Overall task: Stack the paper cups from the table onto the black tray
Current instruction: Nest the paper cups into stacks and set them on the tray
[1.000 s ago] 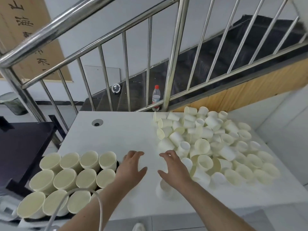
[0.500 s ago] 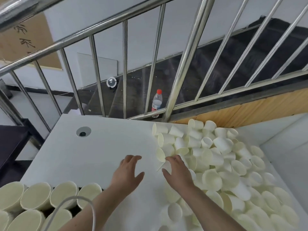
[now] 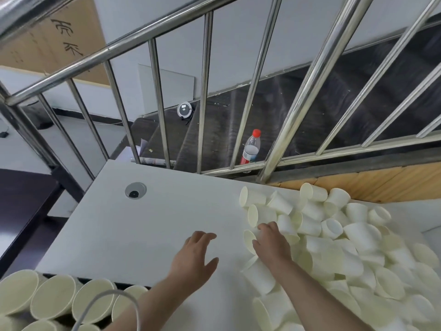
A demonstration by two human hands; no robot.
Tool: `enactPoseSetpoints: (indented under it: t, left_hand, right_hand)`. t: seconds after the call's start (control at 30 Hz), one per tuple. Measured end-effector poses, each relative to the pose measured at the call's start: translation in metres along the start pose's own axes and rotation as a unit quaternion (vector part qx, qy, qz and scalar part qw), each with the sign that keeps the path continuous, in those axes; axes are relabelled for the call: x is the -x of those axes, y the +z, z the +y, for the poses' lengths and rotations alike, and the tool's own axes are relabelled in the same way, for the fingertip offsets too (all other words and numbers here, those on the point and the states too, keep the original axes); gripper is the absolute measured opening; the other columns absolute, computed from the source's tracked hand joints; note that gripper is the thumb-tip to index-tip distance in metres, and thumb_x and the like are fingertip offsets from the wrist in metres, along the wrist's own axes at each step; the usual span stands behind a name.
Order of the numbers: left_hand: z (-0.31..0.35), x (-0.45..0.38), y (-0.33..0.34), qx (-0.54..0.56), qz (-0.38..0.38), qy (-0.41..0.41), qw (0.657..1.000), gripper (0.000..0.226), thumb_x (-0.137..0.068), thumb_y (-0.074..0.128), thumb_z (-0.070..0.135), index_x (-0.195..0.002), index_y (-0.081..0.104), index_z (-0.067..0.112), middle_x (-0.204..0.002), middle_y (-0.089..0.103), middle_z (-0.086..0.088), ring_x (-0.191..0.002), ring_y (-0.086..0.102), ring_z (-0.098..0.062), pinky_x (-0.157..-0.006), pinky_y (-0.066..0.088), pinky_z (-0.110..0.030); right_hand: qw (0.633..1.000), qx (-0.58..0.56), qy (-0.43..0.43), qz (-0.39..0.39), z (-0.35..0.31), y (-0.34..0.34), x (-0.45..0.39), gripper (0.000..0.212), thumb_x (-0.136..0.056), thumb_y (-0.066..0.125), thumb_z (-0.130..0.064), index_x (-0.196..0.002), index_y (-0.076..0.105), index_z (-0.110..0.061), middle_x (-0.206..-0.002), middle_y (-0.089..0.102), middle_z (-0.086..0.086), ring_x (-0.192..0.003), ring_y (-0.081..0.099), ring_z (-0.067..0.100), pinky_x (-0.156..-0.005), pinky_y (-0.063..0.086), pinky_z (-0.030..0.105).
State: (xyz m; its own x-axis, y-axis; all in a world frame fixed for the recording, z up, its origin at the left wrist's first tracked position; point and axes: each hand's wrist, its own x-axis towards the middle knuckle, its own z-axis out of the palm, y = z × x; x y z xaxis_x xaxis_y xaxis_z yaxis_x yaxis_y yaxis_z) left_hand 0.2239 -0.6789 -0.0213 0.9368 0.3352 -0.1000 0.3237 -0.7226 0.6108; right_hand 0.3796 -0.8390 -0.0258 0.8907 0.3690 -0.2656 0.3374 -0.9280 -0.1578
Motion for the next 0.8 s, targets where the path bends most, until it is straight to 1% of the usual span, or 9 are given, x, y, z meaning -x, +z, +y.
enactPoseSetpoints:
  t: [0.07, 0.17, 0.33, 0.4, 0.43, 0.53, 0.6, 0.67, 0.8]
  left_hand:
    - [0.001, -0.003, 0.002, 0.002, 0.001, -0.001, 1.000, 0.051, -0.090, 0.054, 0.039, -0.138, 0.037, 0.032, -0.133, 0.039, 0.015, -0.122, 0.042, -0.004, -0.085, 0.047, -0.021]
    - [0.002, -0.008, 0.005, 0.002, 0.005, -0.003, 1.000, 0.051, -0.090, 0.055, 0.039, -0.138, 0.037, 0.032, -0.133, 0.039, 0.015, -0.123, 0.042, -0.004, -0.084, 0.047, -0.020]
    - [0.007, -0.012, 0.009, -0.008, -0.003, -0.009, 1.000, 0.056, -0.088, 0.058, 0.041, -0.139, 0.036, 0.032, -0.134, 0.039, 0.014, -0.124, 0.041, -0.007, -0.084, 0.048, -0.022]
    - [0.007, -0.014, 0.010, -0.016, -0.011, -0.012, 1.000, 0.063, -0.086, 0.060, 0.044, -0.141, 0.033, 0.031, -0.136, 0.037, 0.013, -0.125, 0.040, -0.007, -0.085, 0.047, -0.022]
    - [0.008, -0.015, 0.010, -0.019, -0.015, -0.014, 1.000, 0.067, -0.084, 0.062, 0.045, -0.142, 0.031, 0.030, -0.137, 0.036, 0.013, -0.125, 0.040, -0.008, -0.086, 0.047, -0.022]
    - [0.007, -0.016, 0.012, -0.027, -0.028, -0.022, 0.999, 0.082, -0.080, 0.066, 0.048, -0.146, 0.023, 0.028, -0.141, 0.031, 0.012, -0.127, 0.038, -0.009, -0.088, 0.046, -0.023]
    - [0.004, -0.016, 0.013, -0.032, -0.035, -0.025, 0.999, 0.089, -0.077, 0.068, 0.048, -0.148, 0.020, 0.026, -0.142, 0.030, 0.011, -0.129, 0.037, -0.010, -0.089, 0.046, -0.024]
    - [0.000, -0.016, 0.014, -0.045, -0.045, -0.027, 0.998, 0.092, -0.077, 0.069, 0.048, -0.149, 0.017, 0.024, -0.144, 0.029, 0.010, -0.130, 0.036, -0.011, -0.090, 0.046, -0.024]
    - [-0.006, -0.014, 0.016, -0.068, -0.056, -0.032, 0.996, 0.084, -0.080, 0.065, 0.040, -0.148, 0.019, 0.022, -0.142, 0.032, 0.008, -0.129, 0.038, -0.012, -0.087, 0.046, -0.022]
  right_hand:
    - [1.000, -0.005, -0.007, 0.011, 0.001, 0.003, -0.005, 0.023, -0.093, 0.051, -0.018, -0.115, 0.054, -0.017, -0.121, 0.045, -0.001, -0.099, 0.061, 0.023, -0.068, 0.038, 0.026]
    - [0.999, -0.037, -0.014, 0.035, 0.004, 0.004, -0.007, 0.024, -0.091, 0.048, -0.010, -0.112, 0.058, -0.016, -0.118, 0.047, -0.001, -0.094, 0.061, 0.024, -0.066, 0.041, 0.028]
    - [0.984, -0.154, -0.023, 0.084, 0.006, -0.001, -0.006, 0.030, -0.085, 0.050, -0.005, -0.111, 0.063, -0.014, -0.113, 0.053, -0.003, -0.095, 0.060, 0.022, -0.077, 0.050, 0.034]
    - [0.973, -0.216, -0.044, 0.063, -0.002, -0.003, -0.003, 0.029, -0.085, 0.054, -0.004, -0.109, 0.064, -0.014, -0.108, 0.055, -0.005, -0.095, 0.059, 0.017, -0.081, 0.050, 0.027]
    - [0.968, -0.243, -0.054, 0.040, -0.007, -0.003, 0.000, 0.028, -0.086, 0.056, -0.005, -0.110, 0.065, -0.015, -0.107, 0.056, -0.006, -0.094, 0.059, 0.014, -0.081, 0.049, 0.023]
    - [0.954, -0.288, -0.074, -0.031, -0.024, 0.002, 0.009, 0.027, -0.088, 0.059, -0.010, -0.114, 0.064, -0.018, -0.107, 0.060, -0.008, -0.080, 0.058, 0.005, -0.070, 0.043, 0.010]
    - [0.950, -0.296, -0.086, -0.058, -0.034, 0.008, 0.014, 0.027, -0.088, 0.060, -0.013, -0.115, 0.064, -0.019, -0.108, 0.062, -0.008, -0.073, 0.057, 0.002, -0.066, 0.043, 0.009]
    - [0.947, -0.298, -0.095, -0.074, -0.040, 0.014, 0.018, 0.027, -0.088, 0.061, -0.015, -0.115, 0.065, -0.019, -0.108, 0.064, -0.008, -0.073, 0.058, 0.003, -0.067, 0.045, 0.010]
    - [0.943, -0.300, -0.099, -0.103, -0.045, 0.022, 0.020, 0.029, -0.087, 0.062, -0.020, -0.116, 0.065, -0.020, -0.109, 0.065, -0.009, -0.074, 0.060, 0.004, -0.069, 0.047, 0.013]
